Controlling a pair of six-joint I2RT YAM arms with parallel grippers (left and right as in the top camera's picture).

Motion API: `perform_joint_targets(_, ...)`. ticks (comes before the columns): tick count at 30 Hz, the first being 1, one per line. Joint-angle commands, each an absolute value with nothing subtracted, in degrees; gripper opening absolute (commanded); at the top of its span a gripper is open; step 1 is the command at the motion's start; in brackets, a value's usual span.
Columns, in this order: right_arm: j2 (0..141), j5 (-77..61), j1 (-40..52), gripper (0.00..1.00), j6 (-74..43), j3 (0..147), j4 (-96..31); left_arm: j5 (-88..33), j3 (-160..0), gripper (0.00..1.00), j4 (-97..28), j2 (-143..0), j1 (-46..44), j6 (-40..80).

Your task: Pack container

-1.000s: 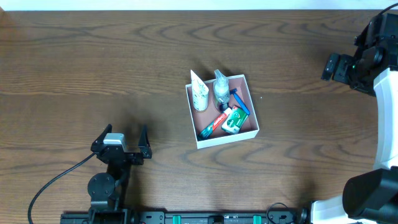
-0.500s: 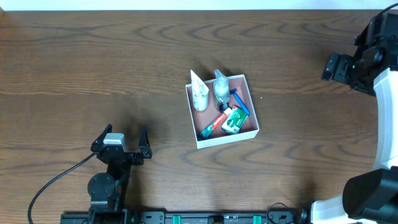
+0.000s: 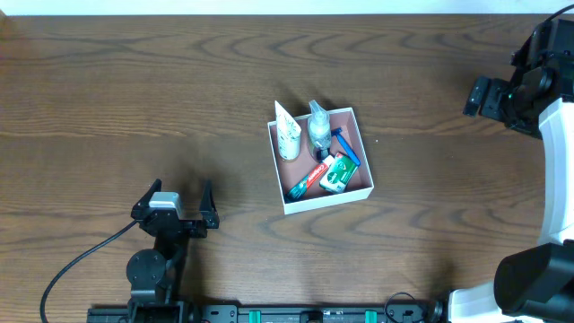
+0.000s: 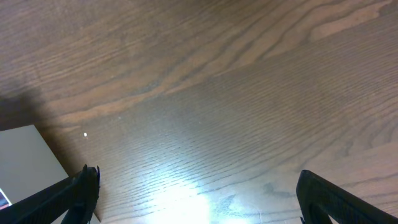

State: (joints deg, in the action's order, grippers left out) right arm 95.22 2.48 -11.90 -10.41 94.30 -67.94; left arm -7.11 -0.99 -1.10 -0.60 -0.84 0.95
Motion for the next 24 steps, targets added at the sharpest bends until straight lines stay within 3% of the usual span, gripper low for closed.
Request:
perform_joint_targets(1, 94.85, 2.52, -12.08, 0.99, -10.66, 94.37, -67.96, -7.94, -0.23, 0.98, -3.40, -0.23, -0.60, -0.21)
perform_joint_targets(14, 93.36, 2.52, -11.94, 0.99, -10.66, 94.32, -67.96, -7.97, -0.23, 0.98, -3.40, -0.23, -0.60, -0.21)
perform_joint_targets(24, 78.96, 2.55, -11.94, 0.99, -10.66, 88.47, -67.94, -7.94, -0.23, 0.98, -3.40, -0.23, -0.60, -0.21)
